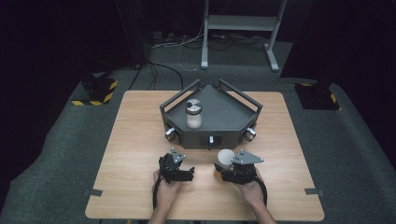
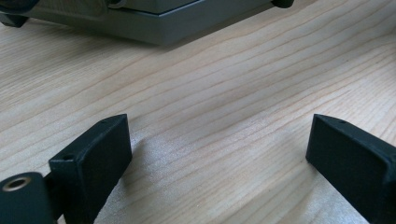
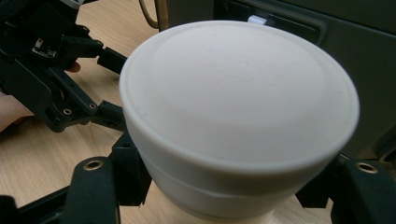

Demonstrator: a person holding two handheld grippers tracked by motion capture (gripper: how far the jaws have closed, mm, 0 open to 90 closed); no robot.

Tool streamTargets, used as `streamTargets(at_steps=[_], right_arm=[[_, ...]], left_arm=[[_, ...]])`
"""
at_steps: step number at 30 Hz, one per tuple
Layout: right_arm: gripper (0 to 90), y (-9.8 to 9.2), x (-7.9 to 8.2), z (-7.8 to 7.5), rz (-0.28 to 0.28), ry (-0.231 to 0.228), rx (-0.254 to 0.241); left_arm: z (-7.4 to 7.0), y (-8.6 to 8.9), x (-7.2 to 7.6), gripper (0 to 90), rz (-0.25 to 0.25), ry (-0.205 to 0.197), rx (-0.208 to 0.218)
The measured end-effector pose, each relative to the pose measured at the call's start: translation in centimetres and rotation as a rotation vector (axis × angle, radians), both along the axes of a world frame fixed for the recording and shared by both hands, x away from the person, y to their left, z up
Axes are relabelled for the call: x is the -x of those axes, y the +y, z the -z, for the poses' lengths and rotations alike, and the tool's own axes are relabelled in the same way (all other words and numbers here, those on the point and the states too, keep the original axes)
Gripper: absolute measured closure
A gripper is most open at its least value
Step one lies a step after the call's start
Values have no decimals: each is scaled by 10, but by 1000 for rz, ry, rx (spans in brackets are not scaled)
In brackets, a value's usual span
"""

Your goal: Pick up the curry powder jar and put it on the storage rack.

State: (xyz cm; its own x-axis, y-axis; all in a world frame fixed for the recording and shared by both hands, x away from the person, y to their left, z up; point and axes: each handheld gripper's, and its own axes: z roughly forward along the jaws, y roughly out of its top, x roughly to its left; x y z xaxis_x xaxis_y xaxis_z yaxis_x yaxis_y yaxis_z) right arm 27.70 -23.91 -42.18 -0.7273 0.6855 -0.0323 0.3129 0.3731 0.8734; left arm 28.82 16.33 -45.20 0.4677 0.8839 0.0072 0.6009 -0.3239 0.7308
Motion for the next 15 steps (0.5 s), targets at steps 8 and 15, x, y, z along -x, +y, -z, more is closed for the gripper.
streamTargets(at_steps=[8, 15], right_arm=[[355, -1, 1, 1, 4, -4, -10], [356, -4, 1, -3, 6, -12, -23]], left_arm=[[0, 0, 0, 68, 0, 0, 0], [0, 0, 0, 68, 0, 0, 0]])
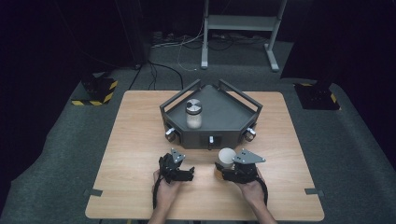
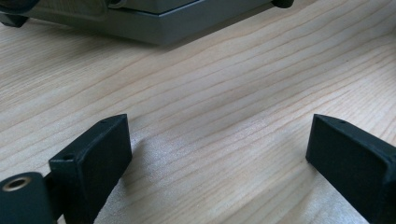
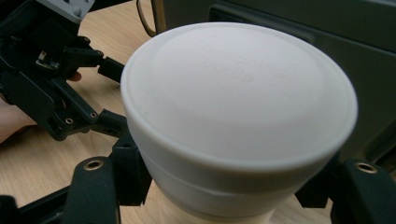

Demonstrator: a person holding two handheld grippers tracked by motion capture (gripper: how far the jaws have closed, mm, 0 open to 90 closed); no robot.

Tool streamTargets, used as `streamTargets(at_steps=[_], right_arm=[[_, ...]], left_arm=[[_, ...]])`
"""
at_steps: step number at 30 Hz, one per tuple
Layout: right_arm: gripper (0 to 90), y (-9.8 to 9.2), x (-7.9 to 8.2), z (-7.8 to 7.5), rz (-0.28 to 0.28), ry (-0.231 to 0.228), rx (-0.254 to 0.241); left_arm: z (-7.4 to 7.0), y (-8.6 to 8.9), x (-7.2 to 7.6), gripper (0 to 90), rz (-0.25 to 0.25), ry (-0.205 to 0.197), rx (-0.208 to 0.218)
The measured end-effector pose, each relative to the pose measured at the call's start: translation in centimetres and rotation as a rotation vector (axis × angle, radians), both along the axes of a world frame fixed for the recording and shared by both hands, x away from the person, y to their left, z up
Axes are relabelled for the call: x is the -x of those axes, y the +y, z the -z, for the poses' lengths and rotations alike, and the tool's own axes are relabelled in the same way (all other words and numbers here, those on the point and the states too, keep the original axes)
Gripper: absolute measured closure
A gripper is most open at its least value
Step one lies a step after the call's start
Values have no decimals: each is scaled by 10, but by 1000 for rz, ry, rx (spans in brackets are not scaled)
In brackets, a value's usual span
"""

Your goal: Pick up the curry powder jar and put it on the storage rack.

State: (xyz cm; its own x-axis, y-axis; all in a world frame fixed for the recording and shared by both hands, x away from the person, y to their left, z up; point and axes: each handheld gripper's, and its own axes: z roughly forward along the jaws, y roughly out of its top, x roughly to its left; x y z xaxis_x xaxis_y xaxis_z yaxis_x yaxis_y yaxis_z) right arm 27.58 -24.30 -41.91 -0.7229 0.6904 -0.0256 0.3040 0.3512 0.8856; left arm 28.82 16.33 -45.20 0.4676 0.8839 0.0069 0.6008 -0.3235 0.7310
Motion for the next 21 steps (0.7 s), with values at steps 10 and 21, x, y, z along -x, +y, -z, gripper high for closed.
streamTargets(at_steps=[10, 21], right_arm=[[356, -6, -2, -11, 4, 10, -7], [356, -14, -5, -29, -3, 10, -3]], left_arm=[[0, 0, 0, 68, 0, 0, 0], [0, 0, 0, 68, 0, 0, 0]])
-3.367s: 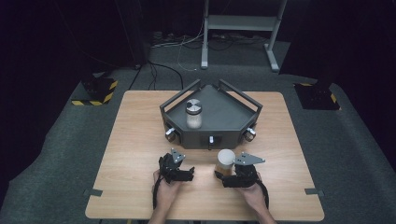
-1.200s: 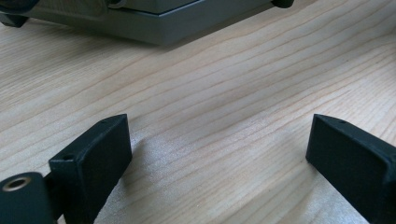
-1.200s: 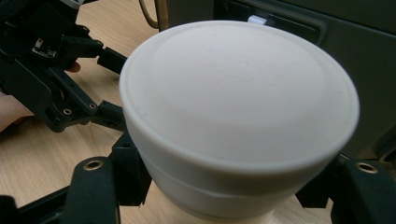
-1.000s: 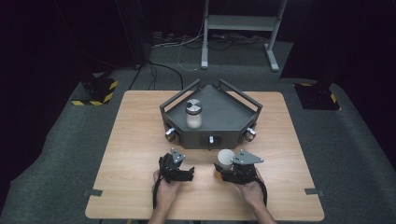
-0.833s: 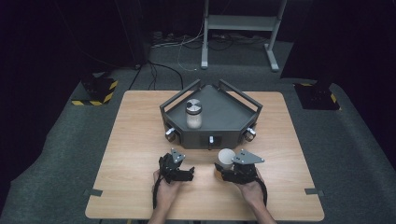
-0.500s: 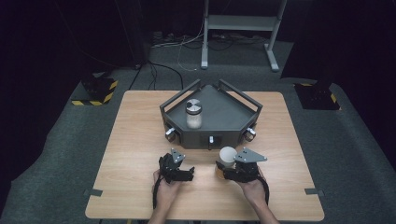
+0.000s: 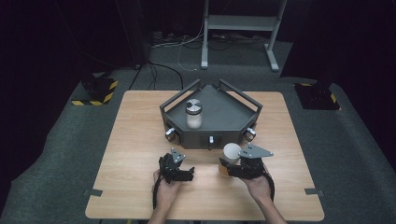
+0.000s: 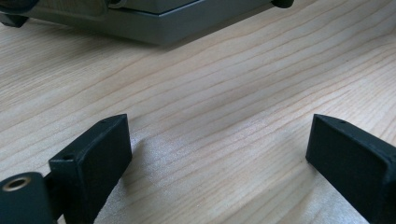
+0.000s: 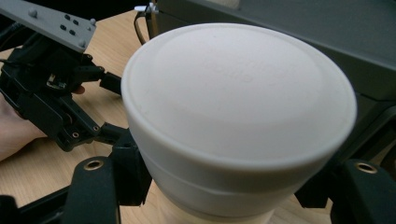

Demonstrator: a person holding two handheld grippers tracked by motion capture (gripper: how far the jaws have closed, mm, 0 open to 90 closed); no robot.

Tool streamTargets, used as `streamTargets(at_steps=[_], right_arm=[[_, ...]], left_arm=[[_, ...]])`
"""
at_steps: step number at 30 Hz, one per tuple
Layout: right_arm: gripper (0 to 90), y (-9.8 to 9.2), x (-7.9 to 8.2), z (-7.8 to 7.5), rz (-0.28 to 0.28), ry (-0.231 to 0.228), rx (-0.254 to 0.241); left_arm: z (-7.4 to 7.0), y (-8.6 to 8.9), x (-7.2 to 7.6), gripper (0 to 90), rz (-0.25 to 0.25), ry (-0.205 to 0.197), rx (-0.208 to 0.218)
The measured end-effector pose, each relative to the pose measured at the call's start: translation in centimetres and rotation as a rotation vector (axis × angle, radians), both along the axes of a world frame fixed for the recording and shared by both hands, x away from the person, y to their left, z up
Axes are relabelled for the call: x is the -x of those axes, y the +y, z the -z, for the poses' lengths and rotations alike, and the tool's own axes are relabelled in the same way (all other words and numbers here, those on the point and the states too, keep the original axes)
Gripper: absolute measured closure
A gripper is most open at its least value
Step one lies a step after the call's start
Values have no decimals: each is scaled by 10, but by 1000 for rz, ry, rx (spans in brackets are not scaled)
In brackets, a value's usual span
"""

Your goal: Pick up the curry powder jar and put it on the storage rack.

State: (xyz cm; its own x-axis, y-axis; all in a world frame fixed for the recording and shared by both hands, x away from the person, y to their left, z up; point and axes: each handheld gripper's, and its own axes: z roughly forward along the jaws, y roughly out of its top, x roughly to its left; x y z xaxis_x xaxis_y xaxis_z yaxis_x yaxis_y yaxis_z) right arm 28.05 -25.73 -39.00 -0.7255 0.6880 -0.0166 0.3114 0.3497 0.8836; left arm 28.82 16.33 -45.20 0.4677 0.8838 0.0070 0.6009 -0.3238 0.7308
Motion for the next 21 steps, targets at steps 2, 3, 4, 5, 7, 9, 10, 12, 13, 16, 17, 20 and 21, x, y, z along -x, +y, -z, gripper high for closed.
streamTargets(at_steps=[2, 3, 4, 5, 7, 9, 10, 12, 13, 16, 17, 20, 21], right_arm=[[356, -1, -1, -3, 0, 1, -1], [356, -2, -1, -6, -1, -1, 0], [356, -3, -2, -7, 0, -1, -3], [356, -4, -3, -9, -1, -1, -4], [356, -6, -4, -12, -1, 0, -9], [356, -7, -6, -16, -1, 1, -15], [356, -8, -6, -17, 1, 1, -18], [356, -9, -7, -21, 0, -1, -23], [356, -10, -8, -22, 1, -3, -25], [356, -13, -11, -28, -4, -6, -43], [356, -14, -12, -30, -3, -7, -46], [356, -15, -14, -37, -3, -14, -49], [356, -15, -14, -39, -2, -14, -51]], left_arm=[[0, 0, 0, 68, 0, 0, 0], [0, 0, 0, 68, 0, 0, 0], [0, 0, 0, 68, 0, 0, 0], [0, 0, 0, 68, 0, 0, 0], [0, 0, 0, 68, 0, 0, 0], [0, 0, 0, 68, 0, 0, 0], [0, 0, 0, 68, 0, 0, 0], [0, 0, 0, 68, 0, 0, 0], [0, 0, 0, 68, 0, 0, 0], [0, 0, 0, 68, 0, 0, 0], [0, 0, 0, 68, 0, 0, 0], [0, 0, 0, 68, 0, 0, 0], [0, 0, 0, 68, 0, 0, 0]])
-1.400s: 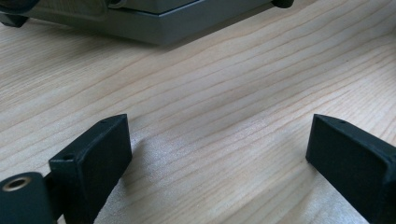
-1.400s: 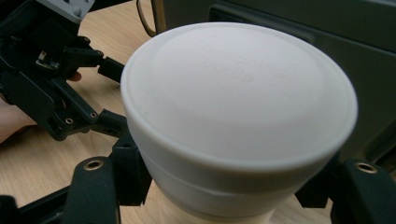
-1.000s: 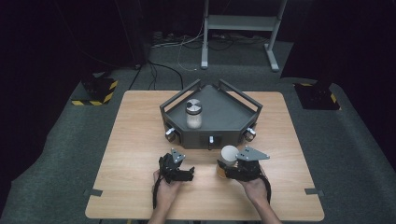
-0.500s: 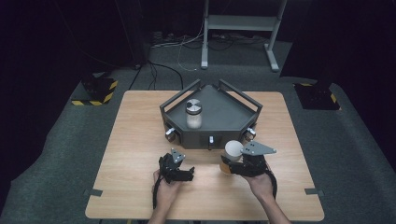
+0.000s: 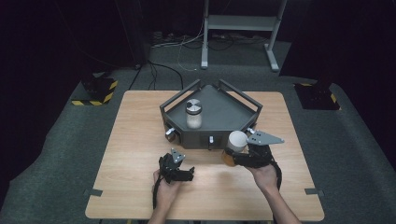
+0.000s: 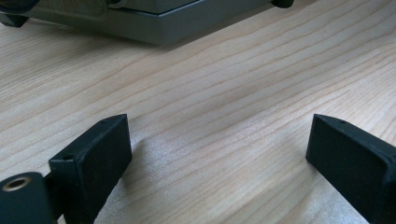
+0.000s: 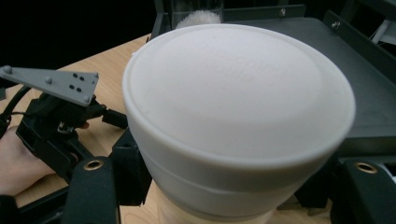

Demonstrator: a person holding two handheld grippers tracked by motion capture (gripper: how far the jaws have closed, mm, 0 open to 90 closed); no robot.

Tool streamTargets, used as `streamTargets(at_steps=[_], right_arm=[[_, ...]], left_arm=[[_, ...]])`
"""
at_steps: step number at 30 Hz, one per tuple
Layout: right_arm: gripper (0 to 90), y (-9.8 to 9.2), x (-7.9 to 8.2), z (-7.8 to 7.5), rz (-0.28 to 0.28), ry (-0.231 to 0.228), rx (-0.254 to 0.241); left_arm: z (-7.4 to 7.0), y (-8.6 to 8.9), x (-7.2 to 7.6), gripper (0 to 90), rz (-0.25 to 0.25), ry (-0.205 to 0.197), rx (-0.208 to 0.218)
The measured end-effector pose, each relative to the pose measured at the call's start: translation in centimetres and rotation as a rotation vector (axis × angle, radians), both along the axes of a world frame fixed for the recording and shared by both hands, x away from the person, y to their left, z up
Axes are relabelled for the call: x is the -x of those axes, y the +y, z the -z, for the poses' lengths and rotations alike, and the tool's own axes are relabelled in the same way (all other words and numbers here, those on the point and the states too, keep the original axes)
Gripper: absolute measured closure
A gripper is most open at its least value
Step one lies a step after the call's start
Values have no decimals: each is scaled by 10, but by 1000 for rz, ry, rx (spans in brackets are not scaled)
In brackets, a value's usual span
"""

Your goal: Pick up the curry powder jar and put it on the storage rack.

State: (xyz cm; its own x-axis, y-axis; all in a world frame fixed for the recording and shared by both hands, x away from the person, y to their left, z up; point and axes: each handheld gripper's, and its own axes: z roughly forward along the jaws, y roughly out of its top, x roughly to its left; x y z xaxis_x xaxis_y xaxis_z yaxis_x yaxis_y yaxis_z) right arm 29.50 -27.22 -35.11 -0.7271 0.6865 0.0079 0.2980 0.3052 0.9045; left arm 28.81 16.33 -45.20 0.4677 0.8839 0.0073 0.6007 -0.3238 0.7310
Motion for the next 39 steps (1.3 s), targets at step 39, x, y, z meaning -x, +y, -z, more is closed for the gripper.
streamTargets(at_steps=[39], right_arm=[[356, 5, -39, -60, 46, -19, -3]], left_arm=[[0, 0, 0, 69, 1, 0, 0]])
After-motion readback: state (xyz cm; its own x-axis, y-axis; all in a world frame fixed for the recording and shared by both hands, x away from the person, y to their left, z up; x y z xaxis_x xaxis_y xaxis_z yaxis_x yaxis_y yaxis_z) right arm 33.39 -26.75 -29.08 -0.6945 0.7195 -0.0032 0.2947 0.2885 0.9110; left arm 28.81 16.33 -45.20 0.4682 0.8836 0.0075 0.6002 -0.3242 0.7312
